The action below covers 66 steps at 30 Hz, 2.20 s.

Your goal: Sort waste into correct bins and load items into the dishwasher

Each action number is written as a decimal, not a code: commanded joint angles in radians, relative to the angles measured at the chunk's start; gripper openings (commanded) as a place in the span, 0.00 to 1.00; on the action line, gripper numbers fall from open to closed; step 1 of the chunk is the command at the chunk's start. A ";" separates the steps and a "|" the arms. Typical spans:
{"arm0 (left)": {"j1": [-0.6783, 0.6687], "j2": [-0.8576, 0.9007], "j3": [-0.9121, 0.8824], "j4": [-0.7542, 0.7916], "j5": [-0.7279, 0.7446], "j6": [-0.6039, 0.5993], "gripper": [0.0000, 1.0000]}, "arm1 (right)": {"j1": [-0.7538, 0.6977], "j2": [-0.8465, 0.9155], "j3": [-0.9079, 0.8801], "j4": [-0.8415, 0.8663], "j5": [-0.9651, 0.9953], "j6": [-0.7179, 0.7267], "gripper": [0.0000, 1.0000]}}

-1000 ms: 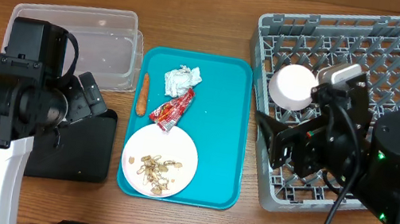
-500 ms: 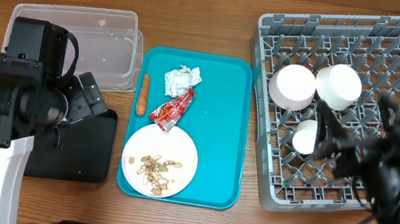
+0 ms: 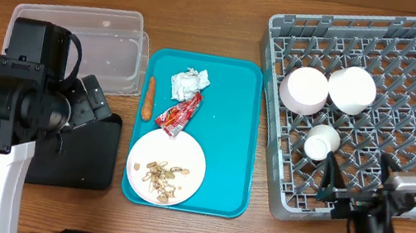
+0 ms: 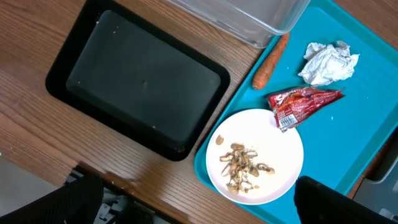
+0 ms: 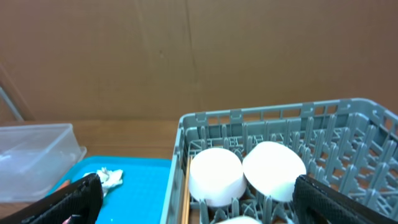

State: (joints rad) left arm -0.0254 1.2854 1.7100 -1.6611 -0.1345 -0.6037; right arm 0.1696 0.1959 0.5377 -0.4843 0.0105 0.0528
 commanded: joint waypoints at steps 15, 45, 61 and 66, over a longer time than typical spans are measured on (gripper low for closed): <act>0.005 0.003 0.011 0.000 -0.010 -0.005 1.00 | -0.008 -0.193 -0.482 0.451 -0.094 0.004 1.00; 0.005 0.003 0.011 0.000 -0.010 -0.005 1.00 | -0.008 -0.193 -0.530 0.411 -0.109 0.004 1.00; -0.008 -0.005 0.011 0.000 -0.010 -0.005 1.00 | -0.008 -0.193 -0.530 0.411 -0.109 0.004 1.00; -0.008 0.000 0.011 0.000 -0.010 -0.005 1.00 | -0.008 -0.193 -0.530 0.411 -0.109 0.004 1.00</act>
State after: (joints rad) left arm -0.0261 1.2861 1.7100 -1.6608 -0.1352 -0.6037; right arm 0.1650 0.0128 0.0181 -0.0761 -0.0971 0.0521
